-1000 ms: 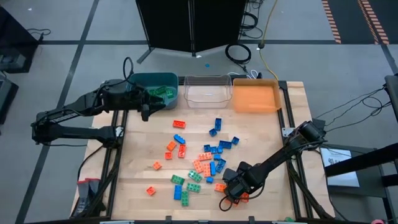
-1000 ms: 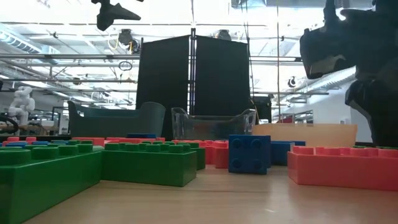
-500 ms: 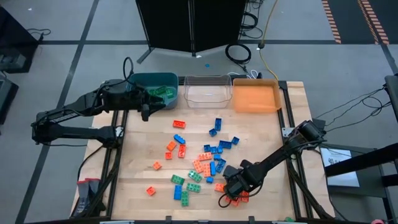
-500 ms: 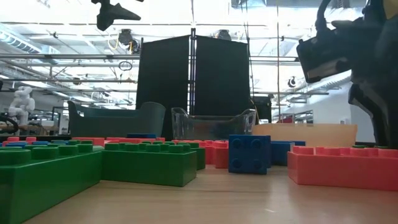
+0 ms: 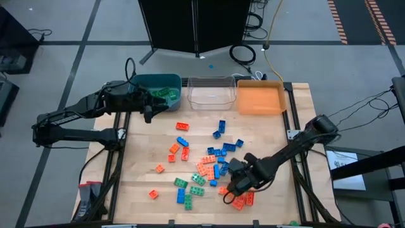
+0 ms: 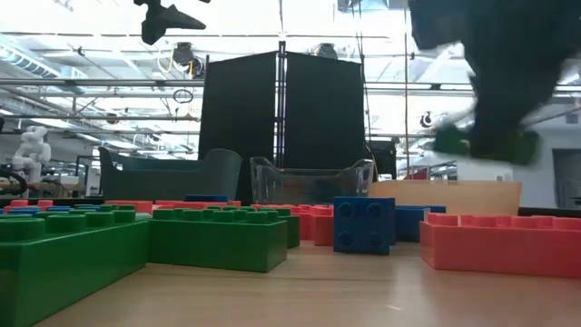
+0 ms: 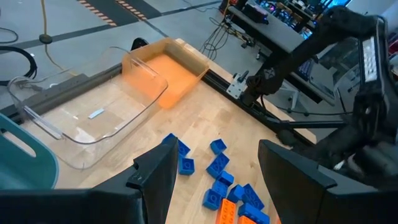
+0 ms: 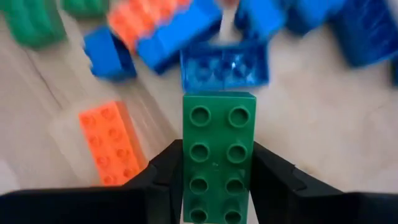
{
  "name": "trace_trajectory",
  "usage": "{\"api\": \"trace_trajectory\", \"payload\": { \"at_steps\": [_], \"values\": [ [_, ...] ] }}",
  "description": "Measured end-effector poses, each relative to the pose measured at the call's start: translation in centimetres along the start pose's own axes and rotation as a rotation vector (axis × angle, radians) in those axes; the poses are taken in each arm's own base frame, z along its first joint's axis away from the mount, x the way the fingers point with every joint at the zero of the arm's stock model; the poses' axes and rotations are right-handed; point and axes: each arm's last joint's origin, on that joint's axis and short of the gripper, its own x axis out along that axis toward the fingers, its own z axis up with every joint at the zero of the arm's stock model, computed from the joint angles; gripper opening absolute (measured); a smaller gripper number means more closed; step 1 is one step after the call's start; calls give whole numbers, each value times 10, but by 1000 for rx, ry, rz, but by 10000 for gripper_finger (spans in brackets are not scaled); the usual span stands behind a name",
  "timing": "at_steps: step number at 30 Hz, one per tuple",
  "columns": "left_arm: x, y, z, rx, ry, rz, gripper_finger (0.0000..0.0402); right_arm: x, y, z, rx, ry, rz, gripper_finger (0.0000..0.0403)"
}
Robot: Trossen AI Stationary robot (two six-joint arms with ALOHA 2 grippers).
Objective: Sort blocks
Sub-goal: Put the green game piece into the blue bin
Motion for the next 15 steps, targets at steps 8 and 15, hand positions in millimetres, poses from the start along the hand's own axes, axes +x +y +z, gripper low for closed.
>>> {"api": "trace_trajectory", "payload": {
  "at_steps": [8,15],
  "values": [
    [3,-5,6,10,-59,-50,228,-67,-20,46,73,-388,134,120],
    [16,-30,19,52,-213,-247,228,-106,-31,88,50,-711,237,120]
  ]
}}
